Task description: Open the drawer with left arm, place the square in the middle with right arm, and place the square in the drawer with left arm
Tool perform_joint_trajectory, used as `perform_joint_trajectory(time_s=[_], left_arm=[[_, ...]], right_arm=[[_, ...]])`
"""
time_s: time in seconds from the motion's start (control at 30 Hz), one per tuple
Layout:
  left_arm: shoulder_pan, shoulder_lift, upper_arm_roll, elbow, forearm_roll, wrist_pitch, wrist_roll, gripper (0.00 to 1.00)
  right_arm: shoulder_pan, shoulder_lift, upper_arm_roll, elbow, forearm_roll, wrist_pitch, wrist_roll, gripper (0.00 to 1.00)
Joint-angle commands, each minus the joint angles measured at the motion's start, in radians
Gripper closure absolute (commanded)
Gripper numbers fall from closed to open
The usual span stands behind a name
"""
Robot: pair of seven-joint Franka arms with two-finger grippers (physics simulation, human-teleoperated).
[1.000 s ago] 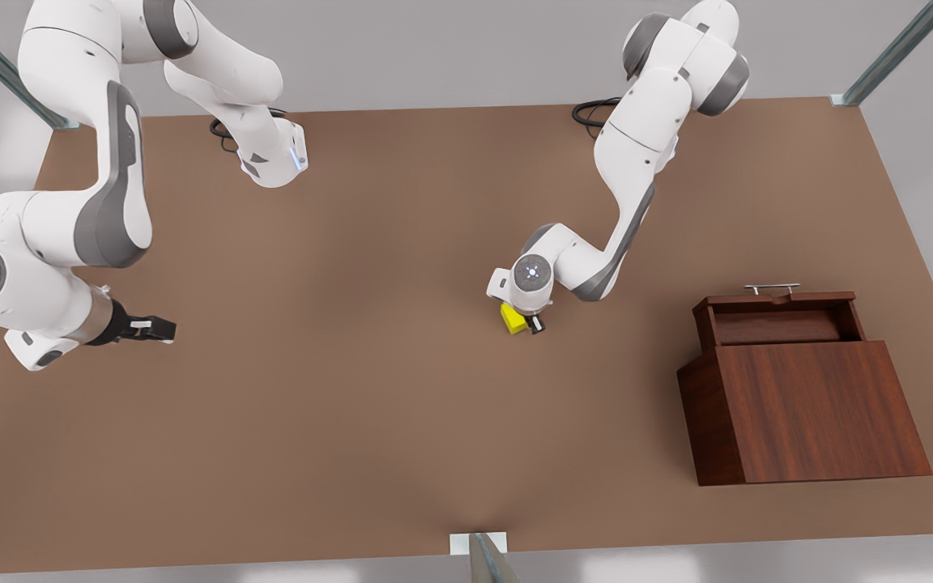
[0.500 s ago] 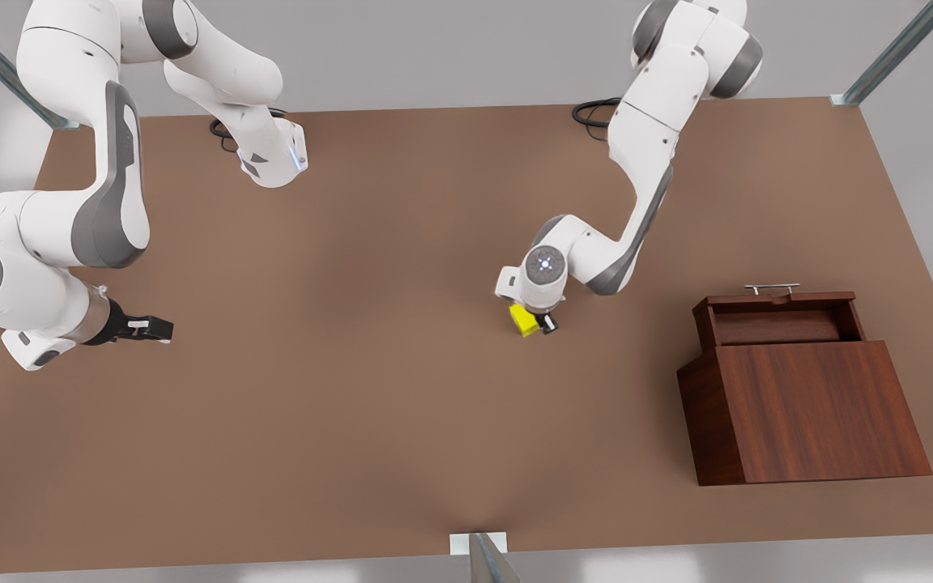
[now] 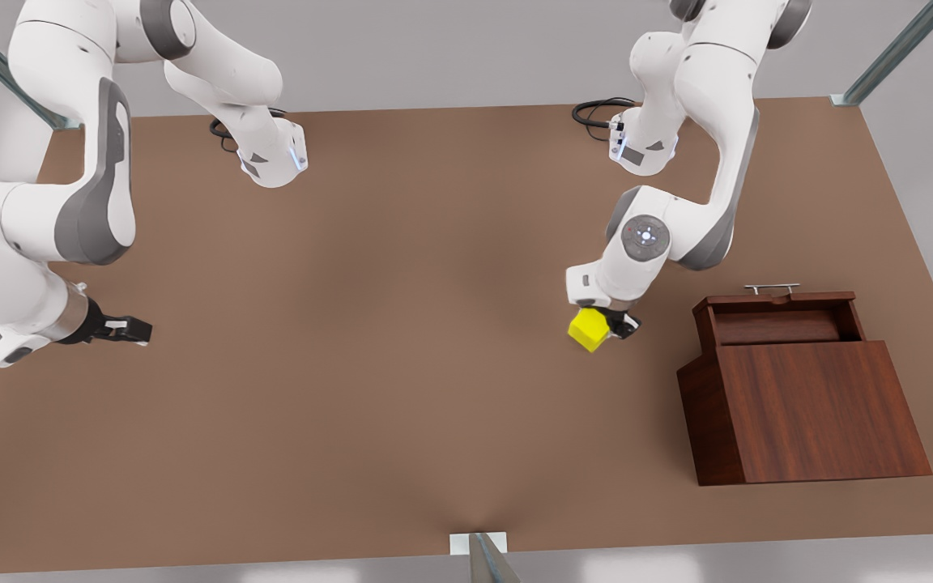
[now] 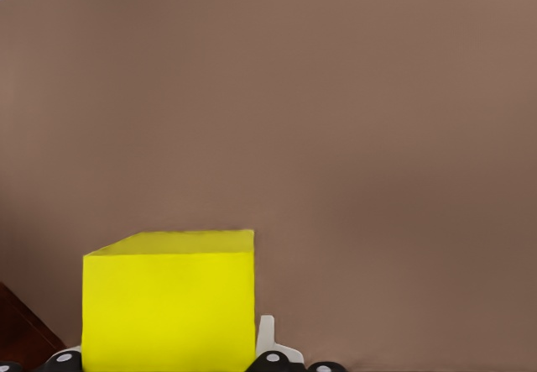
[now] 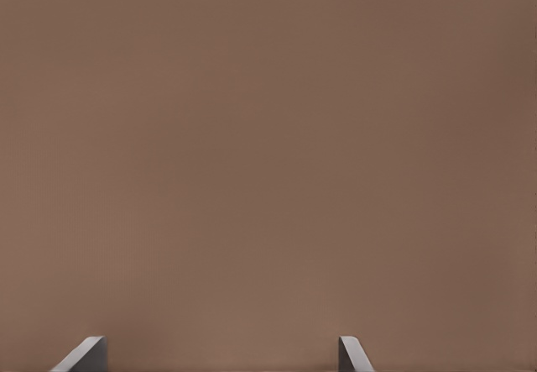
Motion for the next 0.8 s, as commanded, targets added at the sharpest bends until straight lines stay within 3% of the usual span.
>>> perform_joint_trajectory(time_s=[0.0,0.4,0.53,0.77], left_arm=[[0.020,-0.030,0.009,0.000,-0.013,-0.053,-0.120,0.30],[0.028,-0.232,0.217,0.000,-0.091,-0.260,-0.218,0.30],[0.036,-0.215,0.312,0.000,-0.122,-0.273,-0.223,0.30],[0.134,-0.157,0.319,-0.003,-0.143,-0.259,-0.220,0.30]], right_arm=[[-0.002,-0.001,0.001,0.003,-0.035,0.015,0.006,0.00],[0.017,0.016,0.005,0.019,-0.023,0.016,0.008,0.00],[0.013,0.022,0.005,0.016,-0.017,0.016,0.008,0.00],[0.015,0.031,0.005,0.018,-0.019,0.016,0.006,0.00]])
